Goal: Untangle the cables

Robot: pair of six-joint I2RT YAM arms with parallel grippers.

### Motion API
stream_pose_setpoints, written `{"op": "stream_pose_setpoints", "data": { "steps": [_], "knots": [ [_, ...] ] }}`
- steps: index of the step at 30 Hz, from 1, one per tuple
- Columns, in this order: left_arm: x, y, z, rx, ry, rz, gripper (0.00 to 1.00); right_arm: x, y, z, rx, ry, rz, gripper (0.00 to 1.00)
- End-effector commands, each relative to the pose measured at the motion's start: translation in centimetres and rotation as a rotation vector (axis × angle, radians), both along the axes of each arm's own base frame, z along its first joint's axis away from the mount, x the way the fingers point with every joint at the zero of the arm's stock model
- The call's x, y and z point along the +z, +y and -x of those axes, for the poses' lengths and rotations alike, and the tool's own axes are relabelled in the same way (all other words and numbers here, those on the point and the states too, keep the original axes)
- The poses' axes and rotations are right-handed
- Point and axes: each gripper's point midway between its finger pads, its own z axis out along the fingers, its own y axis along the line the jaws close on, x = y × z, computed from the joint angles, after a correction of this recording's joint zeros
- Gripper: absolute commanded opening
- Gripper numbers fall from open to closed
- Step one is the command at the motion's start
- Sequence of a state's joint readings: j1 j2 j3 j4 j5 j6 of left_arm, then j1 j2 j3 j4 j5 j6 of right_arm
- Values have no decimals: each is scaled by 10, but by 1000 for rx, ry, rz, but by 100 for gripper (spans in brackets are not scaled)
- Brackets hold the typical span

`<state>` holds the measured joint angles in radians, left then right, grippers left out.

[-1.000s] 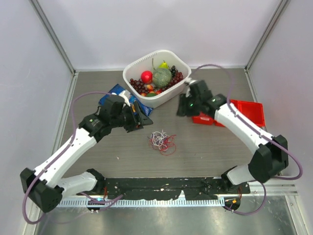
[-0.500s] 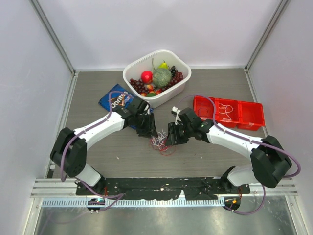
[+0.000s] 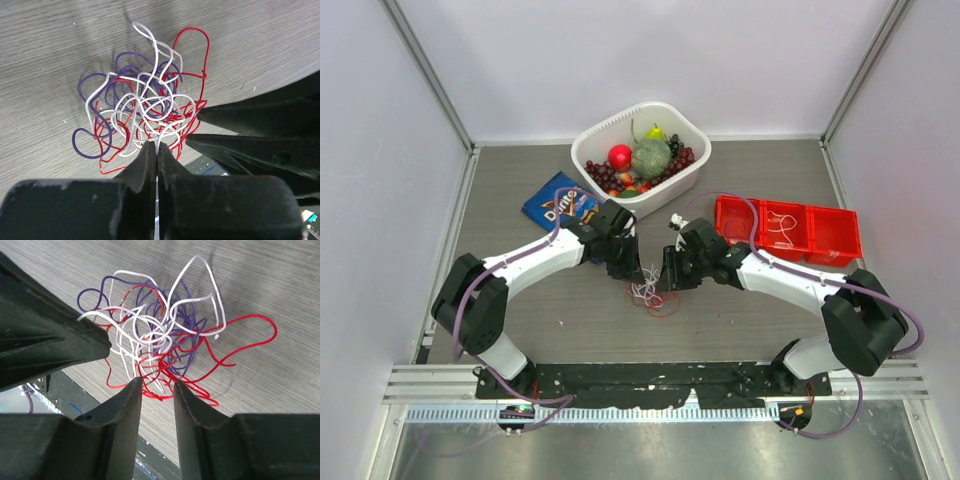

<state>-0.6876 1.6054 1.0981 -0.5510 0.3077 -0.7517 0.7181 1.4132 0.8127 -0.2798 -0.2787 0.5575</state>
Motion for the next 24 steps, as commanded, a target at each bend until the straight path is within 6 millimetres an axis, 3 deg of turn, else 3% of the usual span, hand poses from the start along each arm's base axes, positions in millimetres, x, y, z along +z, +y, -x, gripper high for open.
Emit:
{"op": "stream_pose_setpoints", "data": {
  "steps": [1,6,12,19,21,24],
  "knots": [
    [38,-8,-8,3,-99,84,0,24,22,-27,-33,-78,-81,39],
    [53,-13,-1,21,-90,153,0,24,36,-32,-13,-82,-98,45],
    [91,-18,0,24,-131,237,0,8,42,-34,-11,-58,-81,42],
    [187,-15,-9,46,-347,375,0,-28,26,-34,-52,-9,46,8],
    [216,-11,-12,59,-424,410,0,-34,23,-32,-55,6,64,2],
    [260,-3,-14,72,-533,456,0,-41,20,-32,-64,17,87,1]
  ]
}}
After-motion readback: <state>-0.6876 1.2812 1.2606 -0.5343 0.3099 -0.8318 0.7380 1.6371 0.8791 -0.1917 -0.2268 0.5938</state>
